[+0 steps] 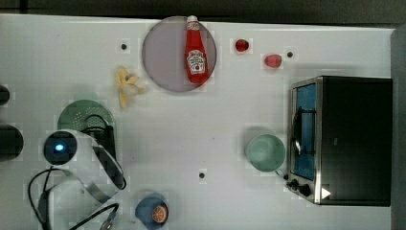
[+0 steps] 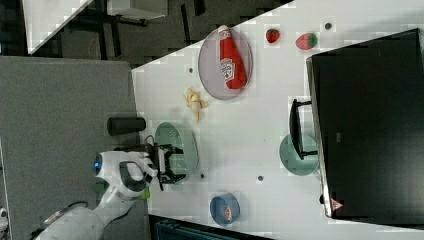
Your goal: Drag strainer left to right.
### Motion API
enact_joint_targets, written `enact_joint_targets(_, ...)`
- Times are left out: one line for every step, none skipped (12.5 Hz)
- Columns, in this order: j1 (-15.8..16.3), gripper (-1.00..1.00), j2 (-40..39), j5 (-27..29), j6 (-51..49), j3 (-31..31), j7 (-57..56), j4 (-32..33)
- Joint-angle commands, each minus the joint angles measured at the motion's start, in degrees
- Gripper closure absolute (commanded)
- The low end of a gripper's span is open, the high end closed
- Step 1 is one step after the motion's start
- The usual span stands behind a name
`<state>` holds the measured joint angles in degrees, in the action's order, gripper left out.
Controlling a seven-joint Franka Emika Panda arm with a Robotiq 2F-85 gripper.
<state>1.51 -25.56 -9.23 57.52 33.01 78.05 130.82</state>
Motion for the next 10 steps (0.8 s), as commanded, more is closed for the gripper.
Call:
enact_joint_targets(1.1,-1.00,-0.6,-3.5,3.8,-0.9,6.2,-1.5)
enact_joint_targets(1.7,-1.00,-1.8,-4.2,5.2,-2.2,6.2,-1.5)
enact_joint_targets(2.3,-1.00,-2.9,-4.2,7.0,-3.3,6.2,-1.5)
enact_joint_targets(2.8,-1.00,-3.6,-4.3,8.0,-4.4,6.2,-1.5)
enact_joint_targets(3.1,-1.00,-3.9,-4.9,7.9,-5.5,6.3,-1.4)
enact_joint_targets(3.2,-1.00,-3.8,-5.2,8.0,-6.3,6.2,-1.3)
enact_joint_targets(3.1,-1.00,-3.8,-5.2,8.0,-6.4,6.2,-1.4)
enact_joint_targets(3.0,-1.00,-3.7,-5.2,7.9,-6.7,6.2,-1.1)
enact_joint_targets(2.7,-1.00,-3.6,-5.2,8.0,-7.0,6.2,-0.8)
enact_joint_targets(2.5,-1.00,-3.3,-5.2,8.0,-7.5,6.2,-0.5)
